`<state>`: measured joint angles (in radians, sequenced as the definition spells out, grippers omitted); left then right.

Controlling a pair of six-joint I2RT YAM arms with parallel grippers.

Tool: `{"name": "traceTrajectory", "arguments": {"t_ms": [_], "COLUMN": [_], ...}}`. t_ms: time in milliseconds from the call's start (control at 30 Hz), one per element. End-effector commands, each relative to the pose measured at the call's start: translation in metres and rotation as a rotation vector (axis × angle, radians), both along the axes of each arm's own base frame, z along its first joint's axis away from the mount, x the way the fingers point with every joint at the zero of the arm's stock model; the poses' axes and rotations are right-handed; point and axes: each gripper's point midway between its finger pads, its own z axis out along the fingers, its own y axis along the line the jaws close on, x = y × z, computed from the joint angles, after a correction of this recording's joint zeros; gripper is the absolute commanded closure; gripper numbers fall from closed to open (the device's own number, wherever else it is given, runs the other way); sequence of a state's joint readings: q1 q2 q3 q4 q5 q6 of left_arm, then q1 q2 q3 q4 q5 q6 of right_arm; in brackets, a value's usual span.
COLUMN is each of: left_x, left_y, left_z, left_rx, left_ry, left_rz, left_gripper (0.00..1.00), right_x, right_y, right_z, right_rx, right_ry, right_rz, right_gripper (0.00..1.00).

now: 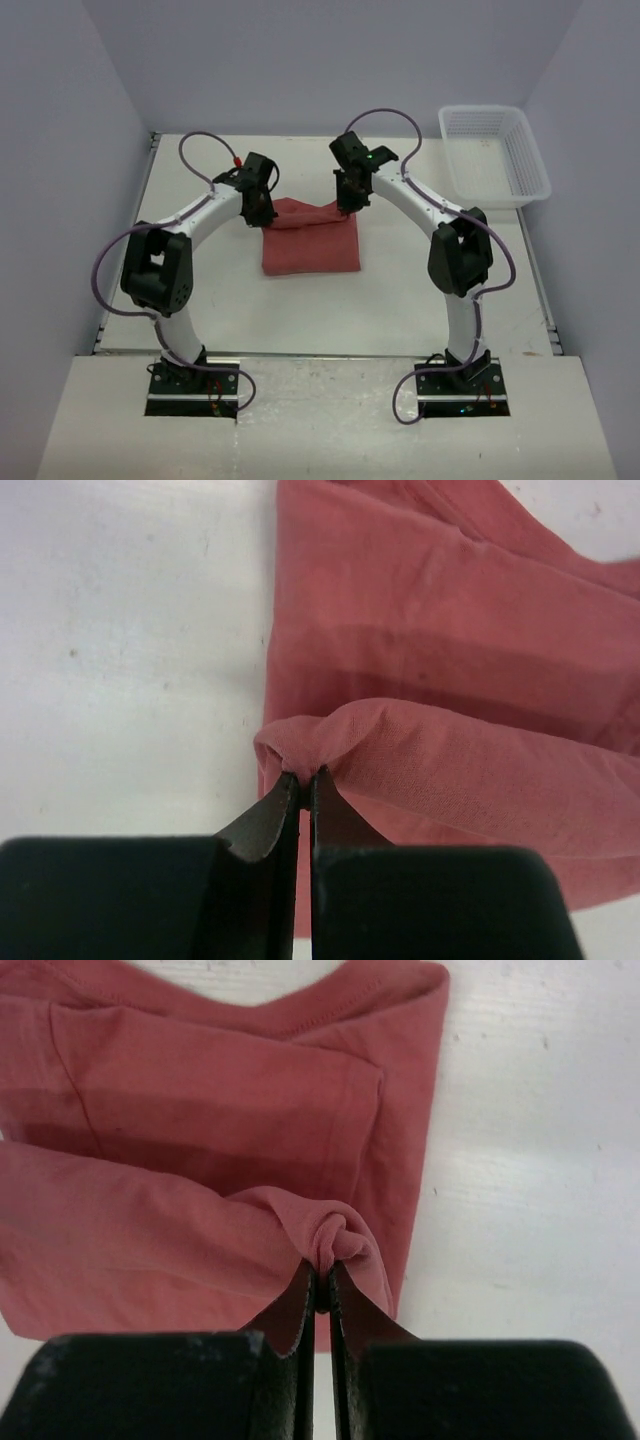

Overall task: Fold and stack the t-shirts
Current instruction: Fold the long partially folded tshirt into a neat square

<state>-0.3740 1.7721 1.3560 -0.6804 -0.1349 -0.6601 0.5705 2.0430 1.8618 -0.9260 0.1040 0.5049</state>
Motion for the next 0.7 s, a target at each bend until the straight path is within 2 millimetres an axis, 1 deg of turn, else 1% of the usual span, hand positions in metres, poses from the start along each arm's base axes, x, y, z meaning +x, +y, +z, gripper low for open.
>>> {"name": "traceTrajectory", "arguments": {"t_ms": [0,33,67,100,133,200,233,300,333,400,467,533,633,667], "left_x": [0.044,0.053,0.060,0.067,0.073,0.085,0.089,0.098,0.100,0.103,0.108,0.108,0.108,0.108], "left_y": [-0.007,-0.007,-0.007,-0.008,-0.009,-0.007,-0.006,-0.011,-0.011,-0.011,-0.008,-0.004,-0.003,-0.003], "left_z": [0.008,0.003,0.001,-0.004,-0.005,-0.010,-0.009,-0.006,-0.010,-0.009,-0.004,0.003,0.016,0.017], "left_rx": [-0.026,-0.008,-0.004,-0.004,-0.002,0.001,-0.009,-0.025,-0.020,-0.016,0.006,0.021,0.023,0.022], "left_ry": [-0.107,-0.107,-0.111,-0.114,-0.126,-0.130,-0.134,-0.158,-0.152,-0.163,-0.191,-0.207,-0.241,-0.241], "left_rz": [-0.031,-0.036,-0.034,-0.041,-0.056,-0.043,-0.044,-0.053,-0.066,-0.070,-0.073,-0.067,-0.063,-0.066], "left_gripper": [1.00,1.00,1.00,1.00,1.00,1.00,1.00,1.00,1.00,1.00,1.00,1.00,1.00,1.00], "right_x": [0.018,0.025,0.027,0.031,0.036,0.040,0.044,0.048,0.050,0.052,0.055,0.056,0.057,0.058], "right_y": [0.007,0.010,0.009,0.007,0.009,0.008,0.009,0.007,0.008,0.005,0.002,-0.002,-0.005,-0.005], "right_z": [-0.008,-0.009,-0.015,-0.027,-0.026,-0.033,-0.037,-0.039,-0.042,-0.044,-0.046,-0.048,-0.046,-0.041], "right_rx": [0.011,0.021,0.021,0.012,0.023,0.015,0.022,0.016,0.023,0.019,0.006,-0.008,-0.008,-0.002], "right_ry": [0.023,0.018,0.031,0.053,0.050,0.051,0.058,0.058,0.062,0.065,0.060,0.058,0.045,0.029], "right_rz": [0.053,0.060,0.055,0.050,0.051,0.045,0.043,0.035,0.035,0.033,0.028,0.019,0.012,0.006], "right_gripper": [1.00,1.00,1.00,1.00,1.00,1.00,1.00,1.00,1.00,1.00,1.00,1.00,1.00,1.00]}}
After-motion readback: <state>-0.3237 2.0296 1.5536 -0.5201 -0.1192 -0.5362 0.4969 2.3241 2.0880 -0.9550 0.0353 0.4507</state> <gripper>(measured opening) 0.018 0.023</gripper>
